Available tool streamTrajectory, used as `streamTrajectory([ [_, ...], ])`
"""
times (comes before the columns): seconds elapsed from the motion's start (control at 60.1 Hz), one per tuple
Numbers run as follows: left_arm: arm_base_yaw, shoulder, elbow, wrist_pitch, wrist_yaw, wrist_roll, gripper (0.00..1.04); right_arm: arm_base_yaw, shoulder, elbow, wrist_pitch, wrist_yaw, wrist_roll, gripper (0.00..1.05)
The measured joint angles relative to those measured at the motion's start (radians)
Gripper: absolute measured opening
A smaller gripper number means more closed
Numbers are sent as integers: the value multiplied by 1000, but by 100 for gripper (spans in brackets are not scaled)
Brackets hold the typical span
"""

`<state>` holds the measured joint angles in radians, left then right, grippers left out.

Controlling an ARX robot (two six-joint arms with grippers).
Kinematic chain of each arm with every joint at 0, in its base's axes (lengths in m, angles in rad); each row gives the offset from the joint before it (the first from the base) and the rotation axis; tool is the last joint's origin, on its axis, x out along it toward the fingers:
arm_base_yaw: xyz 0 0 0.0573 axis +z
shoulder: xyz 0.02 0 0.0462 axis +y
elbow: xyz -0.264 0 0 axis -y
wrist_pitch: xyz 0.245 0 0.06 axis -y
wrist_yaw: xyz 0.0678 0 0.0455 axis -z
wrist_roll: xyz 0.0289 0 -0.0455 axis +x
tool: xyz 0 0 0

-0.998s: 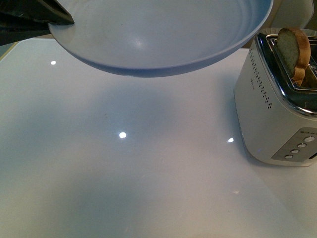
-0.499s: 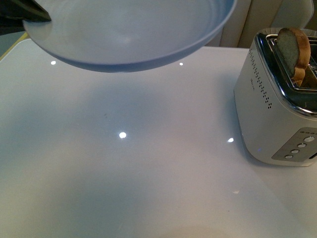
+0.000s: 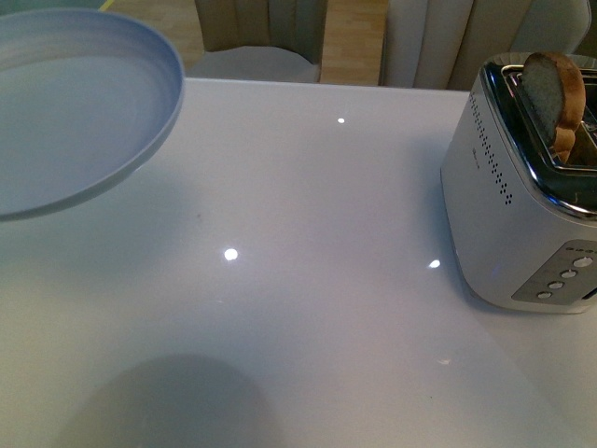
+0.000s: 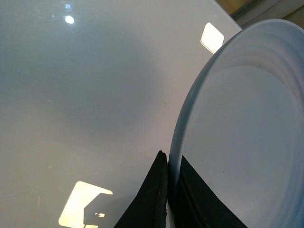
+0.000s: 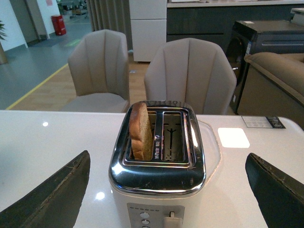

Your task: Left arm holds plate, right arm toasts bread

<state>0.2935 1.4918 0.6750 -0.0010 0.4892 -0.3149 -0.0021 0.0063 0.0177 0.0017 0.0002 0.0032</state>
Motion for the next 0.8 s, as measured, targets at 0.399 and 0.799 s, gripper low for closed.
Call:
streamTrajectory([
  [0.399,193,429,12,233,69,214,3,0,0,0,0,0,0,96],
  [0.799,188,731,240,288,74,245,3,0,0,0,0,0,0,96],
])
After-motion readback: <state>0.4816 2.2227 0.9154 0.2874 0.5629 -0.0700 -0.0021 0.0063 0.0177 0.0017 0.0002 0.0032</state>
